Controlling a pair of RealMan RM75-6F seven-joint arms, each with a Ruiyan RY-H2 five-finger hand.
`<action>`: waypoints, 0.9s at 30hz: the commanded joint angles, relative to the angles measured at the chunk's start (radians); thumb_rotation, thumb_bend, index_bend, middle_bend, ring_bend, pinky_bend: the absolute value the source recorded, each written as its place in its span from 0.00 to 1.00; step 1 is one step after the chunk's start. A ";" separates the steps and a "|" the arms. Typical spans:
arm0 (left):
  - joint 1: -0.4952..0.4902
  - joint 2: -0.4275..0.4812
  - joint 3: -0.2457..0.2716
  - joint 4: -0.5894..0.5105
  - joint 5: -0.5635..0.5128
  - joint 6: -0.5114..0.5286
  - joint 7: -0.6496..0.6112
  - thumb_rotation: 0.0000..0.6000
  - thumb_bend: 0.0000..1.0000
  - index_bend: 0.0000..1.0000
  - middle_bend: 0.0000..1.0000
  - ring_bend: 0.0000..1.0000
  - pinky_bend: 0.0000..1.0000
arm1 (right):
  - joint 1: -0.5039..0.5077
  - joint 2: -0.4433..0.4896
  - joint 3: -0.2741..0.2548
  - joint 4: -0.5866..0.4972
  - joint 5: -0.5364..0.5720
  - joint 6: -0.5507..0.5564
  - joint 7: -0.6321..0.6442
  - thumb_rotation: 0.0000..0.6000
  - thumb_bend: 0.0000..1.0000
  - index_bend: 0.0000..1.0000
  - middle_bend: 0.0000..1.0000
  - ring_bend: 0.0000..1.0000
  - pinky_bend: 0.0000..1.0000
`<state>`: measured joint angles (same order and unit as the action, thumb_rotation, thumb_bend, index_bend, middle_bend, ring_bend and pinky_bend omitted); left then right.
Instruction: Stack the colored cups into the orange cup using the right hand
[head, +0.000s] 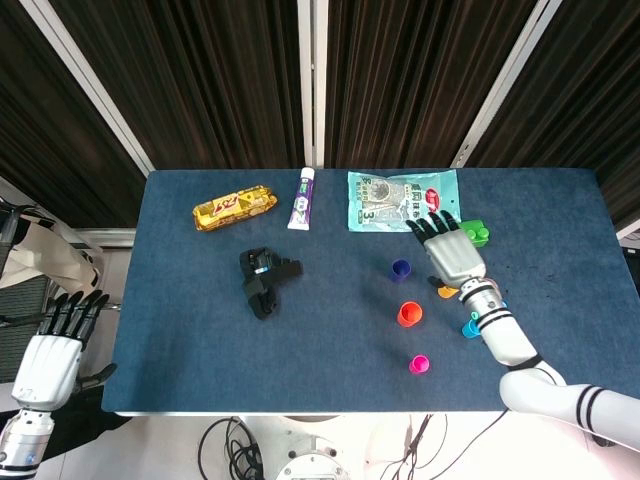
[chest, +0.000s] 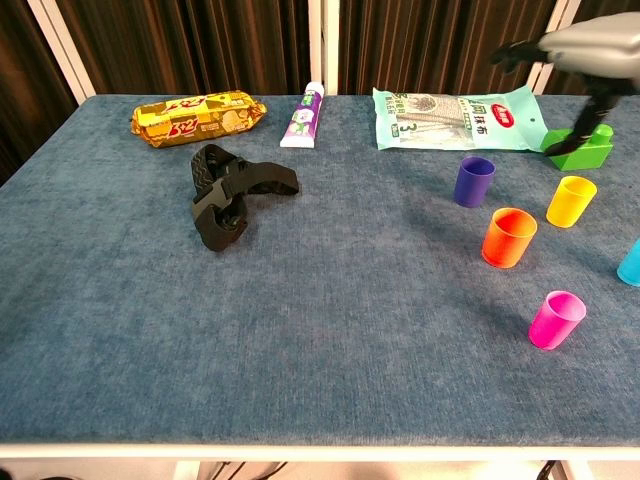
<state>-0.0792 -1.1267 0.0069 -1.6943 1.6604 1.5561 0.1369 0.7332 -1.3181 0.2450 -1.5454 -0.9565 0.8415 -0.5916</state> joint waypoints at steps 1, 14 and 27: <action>0.002 0.003 0.000 -0.002 -0.002 0.001 -0.001 1.00 0.00 0.02 0.05 0.00 0.00 | 0.059 -0.065 -0.032 0.037 0.105 -0.014 -0.100 1.00 0.08 0.00 0.11 0.00 0.00; 0.016 -0.009 0.002 0.023 -0.003 0.022 -0.024 1.00 0.00 0.03 0.05 0.00 0.00 | 0.135 -0.208 -0.092 0.135 0.198 0.051 -0.192 1.00 0.10 0.01 0.16 0.00 0.00; 0.024 -0.010 0.002 0.037 -0.009 0.028 -0.044 1.00 0.00 0.03 0.05 0.00 0.00 | 0.139 -0.286 -0.108 0.212 0.196 0.118 -0.193 1.00 0.15 0.26 0.31 0.00 0.00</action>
<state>-0.0553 -1.1362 0.0091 -1.6578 1.6513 1.5847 0.0930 0.8733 -1.6009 0.1373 -1.3369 -0.7566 0.9561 -0.7877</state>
